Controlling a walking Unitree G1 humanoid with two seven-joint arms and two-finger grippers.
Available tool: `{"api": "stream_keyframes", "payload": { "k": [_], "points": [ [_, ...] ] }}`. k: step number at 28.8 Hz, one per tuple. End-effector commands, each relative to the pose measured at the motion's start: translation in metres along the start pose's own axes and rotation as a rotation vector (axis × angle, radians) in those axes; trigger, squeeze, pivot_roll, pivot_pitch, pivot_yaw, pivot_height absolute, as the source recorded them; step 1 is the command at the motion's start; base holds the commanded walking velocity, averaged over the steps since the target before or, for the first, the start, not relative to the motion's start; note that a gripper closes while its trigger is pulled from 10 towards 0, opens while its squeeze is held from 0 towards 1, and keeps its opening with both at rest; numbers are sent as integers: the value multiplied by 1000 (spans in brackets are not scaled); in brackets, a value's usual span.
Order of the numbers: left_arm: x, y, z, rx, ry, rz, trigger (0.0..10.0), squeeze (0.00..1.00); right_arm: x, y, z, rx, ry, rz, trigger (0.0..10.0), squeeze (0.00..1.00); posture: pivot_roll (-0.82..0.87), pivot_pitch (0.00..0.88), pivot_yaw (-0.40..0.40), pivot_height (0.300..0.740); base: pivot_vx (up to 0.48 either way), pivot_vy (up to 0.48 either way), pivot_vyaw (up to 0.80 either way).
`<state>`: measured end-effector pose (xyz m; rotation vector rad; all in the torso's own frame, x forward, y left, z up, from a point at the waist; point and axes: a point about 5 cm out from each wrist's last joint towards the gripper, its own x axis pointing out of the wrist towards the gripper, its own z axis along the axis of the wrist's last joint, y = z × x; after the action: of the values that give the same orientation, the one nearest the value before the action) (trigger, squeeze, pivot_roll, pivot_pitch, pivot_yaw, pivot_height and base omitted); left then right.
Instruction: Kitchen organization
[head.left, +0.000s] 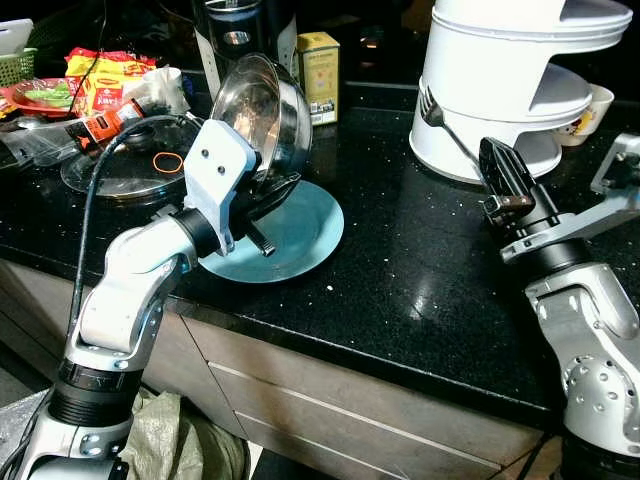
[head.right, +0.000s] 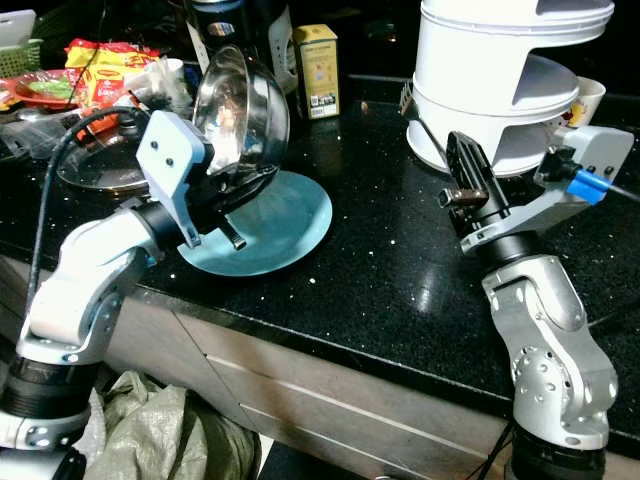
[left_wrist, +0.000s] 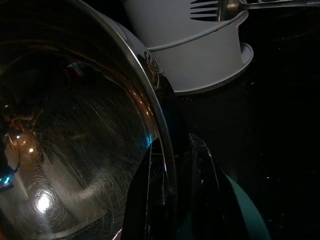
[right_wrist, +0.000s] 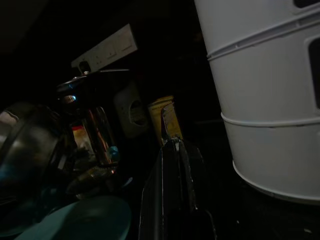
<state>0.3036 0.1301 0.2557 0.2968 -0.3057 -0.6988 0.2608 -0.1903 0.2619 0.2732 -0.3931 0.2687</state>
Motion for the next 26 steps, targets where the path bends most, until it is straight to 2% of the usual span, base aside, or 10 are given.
{"api": "stream_keyframes", "payload": {
  "k": [1, 9, 17, 26],
  "points": [
    [-2, -1, 4, 26, 1, 7, 10000, 0, 1, -2, 0, -2, -5, -15, 10000, 0, -23, 0, 46, 740, -274, 0, 0],
    [-2, -14, 0, -11, 15, -5, 10000, 0, 1, -2, -5, -16, 19, -23, 10000, 0, -27, 0, 44, 740, -297, 0, 0],
    [-2, -13, 2, -9, 13, 6, 10000, 0, 4, 3, -9, 7, 29, -9, 10000, 0, -21, 0, 39, 740, -304, 0, 0],
    [0, -18, 2, -16, 10, 8, 10000, 0, 5, 2, -10, 6, 31, -19, 10000, 0, -27, 0, 40, 740, -312, 0, 0]
  ]
}}
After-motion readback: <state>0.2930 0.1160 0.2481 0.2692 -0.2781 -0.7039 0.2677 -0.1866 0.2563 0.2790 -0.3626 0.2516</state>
